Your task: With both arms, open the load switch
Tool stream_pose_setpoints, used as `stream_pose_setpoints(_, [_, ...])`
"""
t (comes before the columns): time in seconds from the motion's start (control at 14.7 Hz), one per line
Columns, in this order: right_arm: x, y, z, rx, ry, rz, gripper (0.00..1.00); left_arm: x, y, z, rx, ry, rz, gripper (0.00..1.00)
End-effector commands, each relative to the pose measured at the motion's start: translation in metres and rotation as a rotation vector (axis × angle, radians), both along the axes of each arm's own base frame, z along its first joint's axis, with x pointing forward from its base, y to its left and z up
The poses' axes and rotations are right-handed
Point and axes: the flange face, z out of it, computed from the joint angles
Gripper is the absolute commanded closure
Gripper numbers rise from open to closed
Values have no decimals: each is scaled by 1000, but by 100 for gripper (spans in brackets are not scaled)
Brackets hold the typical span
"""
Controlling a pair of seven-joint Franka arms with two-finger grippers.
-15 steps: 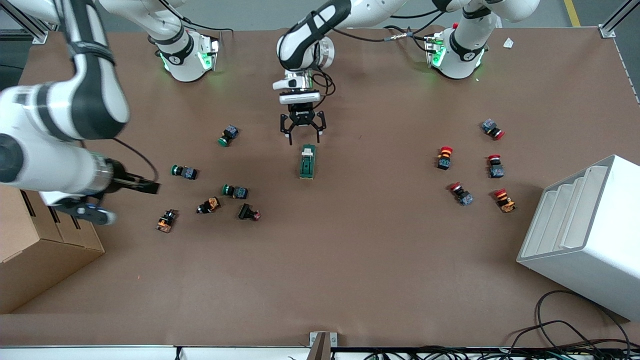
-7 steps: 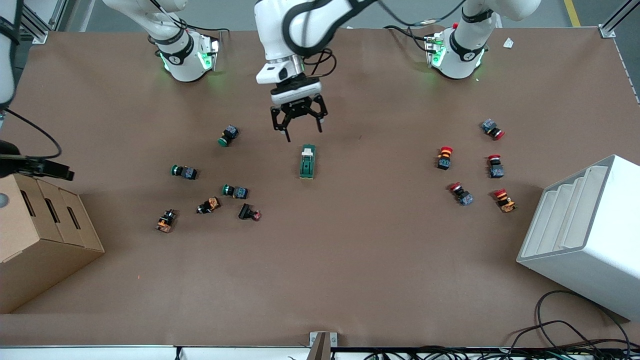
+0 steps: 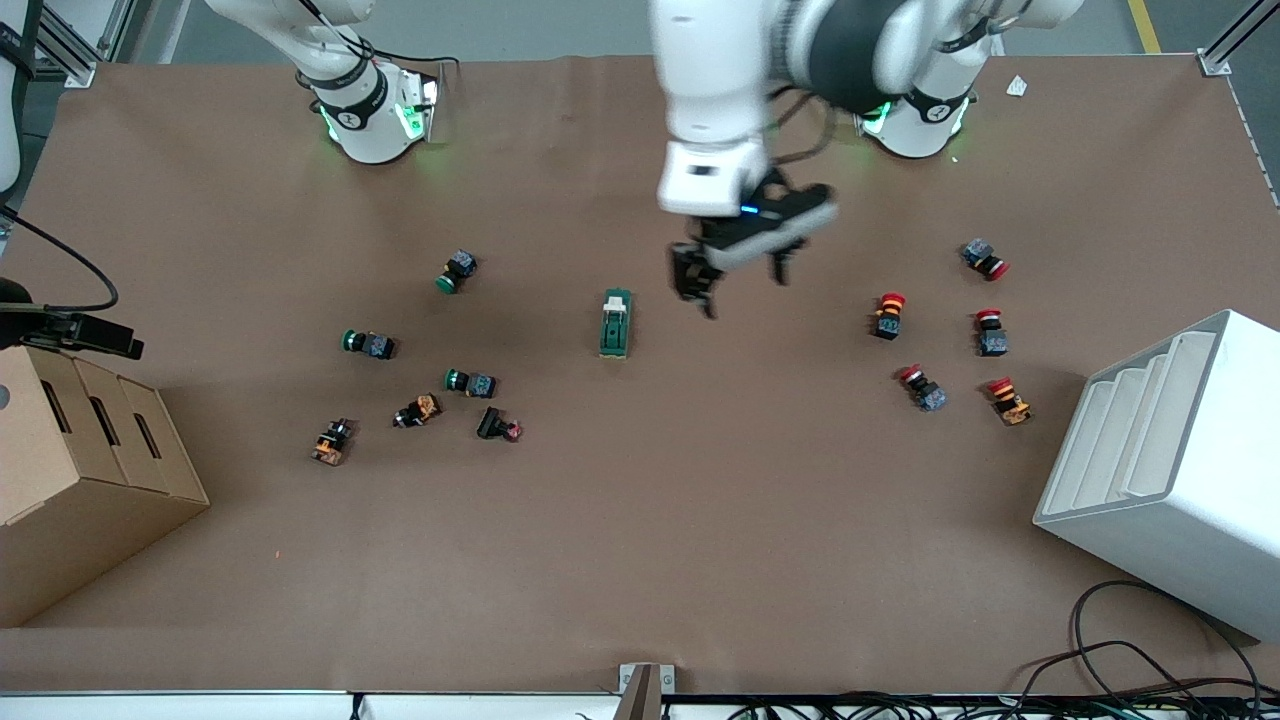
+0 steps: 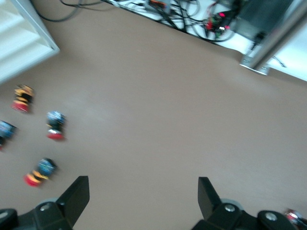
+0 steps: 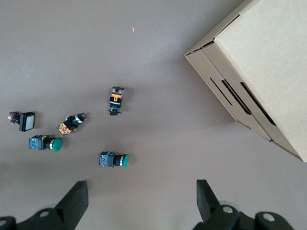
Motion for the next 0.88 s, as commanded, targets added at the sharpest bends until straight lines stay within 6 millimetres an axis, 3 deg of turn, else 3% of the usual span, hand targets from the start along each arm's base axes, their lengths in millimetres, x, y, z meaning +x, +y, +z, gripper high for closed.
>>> stream_pose_setpoints(0.0, [-6, 18, 15, -6, 39, 32, 0, 33, 66, 29, 16, 113, -51, 0])
stream_pose_setpoints(0.14, [-6, 25, 24, 3, 30, 39, 0, 55, 117, 44, -4, 157, -89, 0])
stream_pose_setpoints(0.34, [-15, 35, 25, 9, 71, 60, 0, 68, 181, 66, -59, 195, -148, 0])
stream_pose_setpoints(0.61, [-32, 34, 40, 12, 82, 56, 0, 73, 273, 87, -90, 264, -313, 0])
stream_pose_setpoints(0.81, [-52, 32, 54, 13, 54, 53, 0, 67, 335, 93, -119, 303, -414, 0])
